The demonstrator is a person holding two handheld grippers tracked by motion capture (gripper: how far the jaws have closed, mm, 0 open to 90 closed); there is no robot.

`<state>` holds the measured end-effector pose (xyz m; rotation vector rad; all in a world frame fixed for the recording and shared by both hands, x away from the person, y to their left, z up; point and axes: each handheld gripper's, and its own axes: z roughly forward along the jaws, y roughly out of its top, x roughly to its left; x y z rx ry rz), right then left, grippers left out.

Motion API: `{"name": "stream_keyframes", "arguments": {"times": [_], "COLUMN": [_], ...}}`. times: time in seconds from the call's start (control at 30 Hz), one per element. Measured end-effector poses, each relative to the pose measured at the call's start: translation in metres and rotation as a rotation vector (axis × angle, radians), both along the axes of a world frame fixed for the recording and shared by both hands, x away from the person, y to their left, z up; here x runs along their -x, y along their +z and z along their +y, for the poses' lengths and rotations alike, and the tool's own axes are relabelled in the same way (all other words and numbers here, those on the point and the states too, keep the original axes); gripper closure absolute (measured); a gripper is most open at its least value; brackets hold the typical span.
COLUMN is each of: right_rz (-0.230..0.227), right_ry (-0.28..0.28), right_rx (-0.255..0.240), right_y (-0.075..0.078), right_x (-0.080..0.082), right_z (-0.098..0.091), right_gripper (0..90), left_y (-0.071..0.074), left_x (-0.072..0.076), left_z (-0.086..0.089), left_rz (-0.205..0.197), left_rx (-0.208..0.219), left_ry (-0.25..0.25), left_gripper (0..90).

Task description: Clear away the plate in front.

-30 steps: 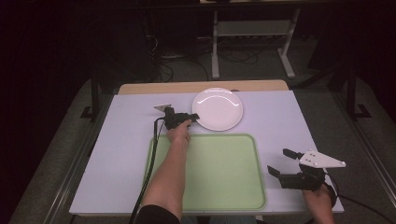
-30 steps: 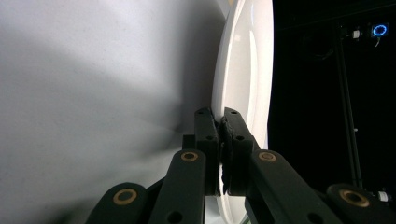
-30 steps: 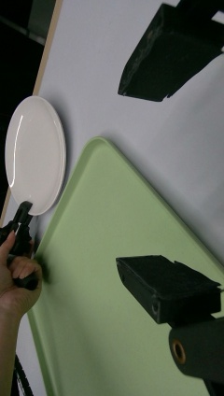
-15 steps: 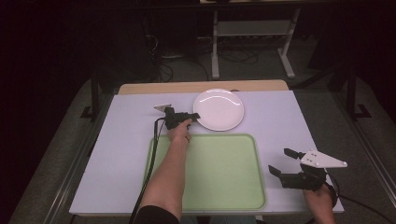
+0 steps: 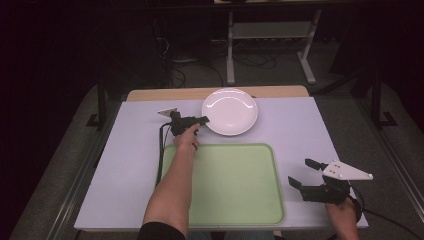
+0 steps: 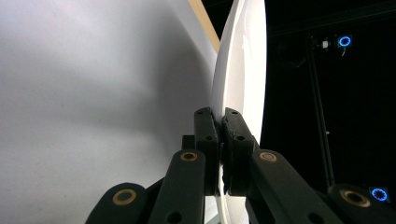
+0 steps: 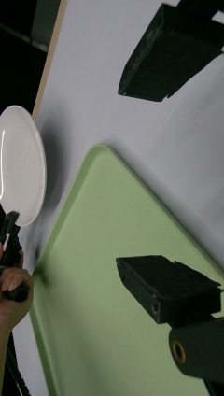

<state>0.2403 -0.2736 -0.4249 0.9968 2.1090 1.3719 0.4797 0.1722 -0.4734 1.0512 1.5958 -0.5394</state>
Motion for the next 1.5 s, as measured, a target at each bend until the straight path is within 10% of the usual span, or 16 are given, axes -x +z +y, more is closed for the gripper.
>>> {"name": "stream_keyframes", "arguments": {"times": [1.5], "right_rz": [0.009], "right_ry": [-0.054], "right_rx": [-0.006], "right_y": [-0.003], "right_x": [-0.003], "right_z": [-0.004], "right_gripper": [13.4], "left_y": [0.022], "left_x": [0.053], "left_z": [0.094], "left_rz": [-0.045], "left_rx": [-0.051], "left_ry": [-0.115], "left_gripper": [87.6]}}
